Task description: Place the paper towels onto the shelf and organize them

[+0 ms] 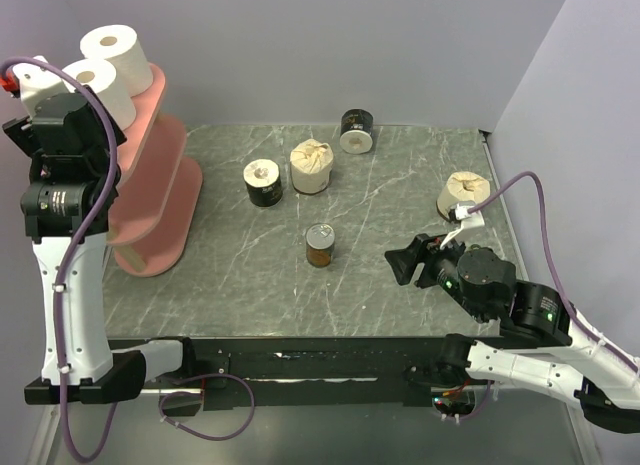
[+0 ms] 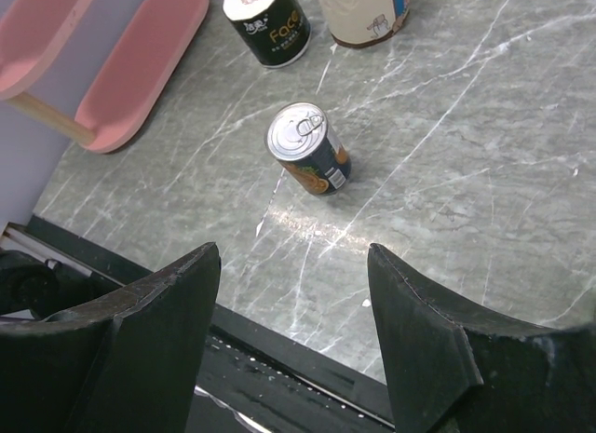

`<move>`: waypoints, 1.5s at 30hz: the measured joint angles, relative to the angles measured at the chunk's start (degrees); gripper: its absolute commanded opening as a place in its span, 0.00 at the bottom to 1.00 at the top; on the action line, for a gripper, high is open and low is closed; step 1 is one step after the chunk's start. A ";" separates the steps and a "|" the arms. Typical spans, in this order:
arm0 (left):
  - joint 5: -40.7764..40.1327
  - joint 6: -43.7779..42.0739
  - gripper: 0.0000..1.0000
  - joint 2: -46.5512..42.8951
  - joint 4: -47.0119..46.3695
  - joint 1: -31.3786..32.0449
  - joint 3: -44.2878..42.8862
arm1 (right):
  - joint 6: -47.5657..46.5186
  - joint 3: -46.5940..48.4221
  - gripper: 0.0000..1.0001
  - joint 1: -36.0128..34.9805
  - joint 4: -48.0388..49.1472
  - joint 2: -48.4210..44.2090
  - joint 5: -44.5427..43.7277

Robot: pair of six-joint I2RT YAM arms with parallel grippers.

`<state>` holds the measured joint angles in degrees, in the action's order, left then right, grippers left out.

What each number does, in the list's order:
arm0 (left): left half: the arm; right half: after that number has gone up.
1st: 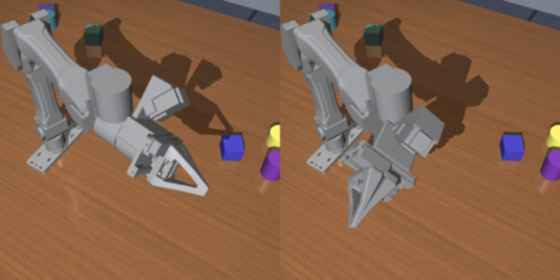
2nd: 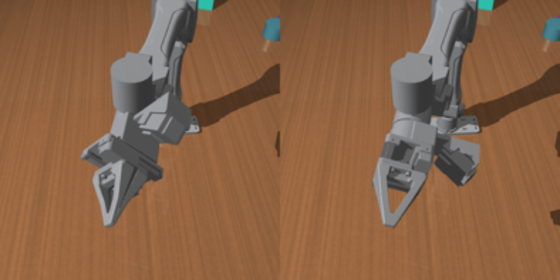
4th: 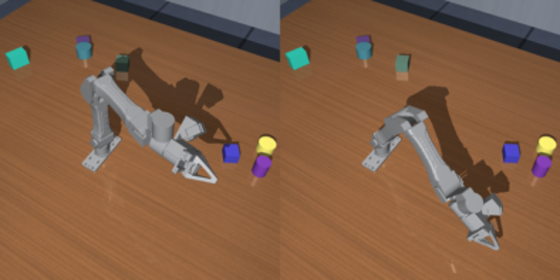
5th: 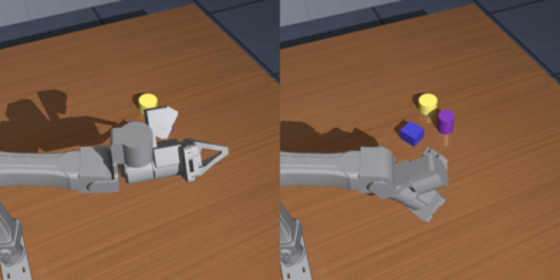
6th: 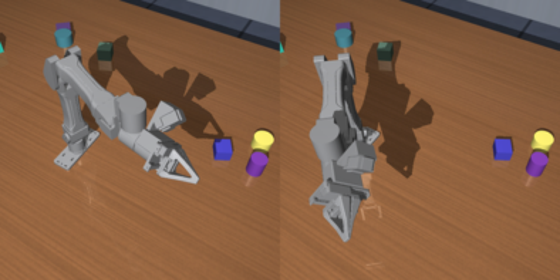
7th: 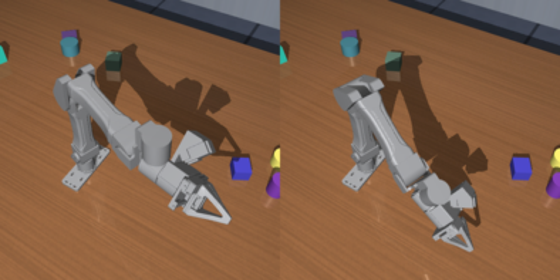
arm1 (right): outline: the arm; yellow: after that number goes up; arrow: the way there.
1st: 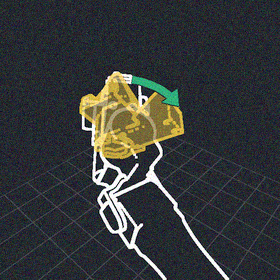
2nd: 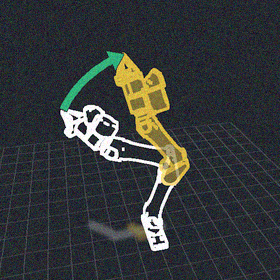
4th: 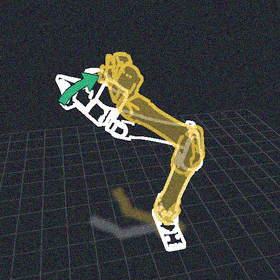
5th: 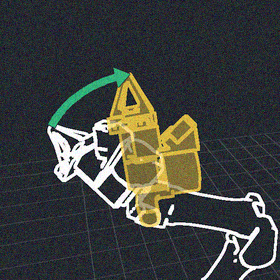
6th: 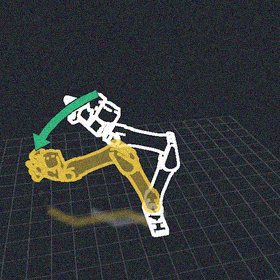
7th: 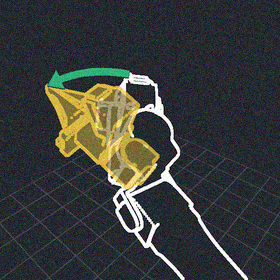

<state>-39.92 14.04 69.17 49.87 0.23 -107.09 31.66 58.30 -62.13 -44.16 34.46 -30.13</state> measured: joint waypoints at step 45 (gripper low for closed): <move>26.53 -3.13 0.84 14.80 -2.54 27.47 4.39 | -1.36 -6.19 0.72 0.00 4.44 1.49 2.03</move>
<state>-13.39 10.92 83.96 47.33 27.70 -102.69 30.30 52.12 -62.13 -39.72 35.94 -28.10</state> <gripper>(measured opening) 0.850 0.720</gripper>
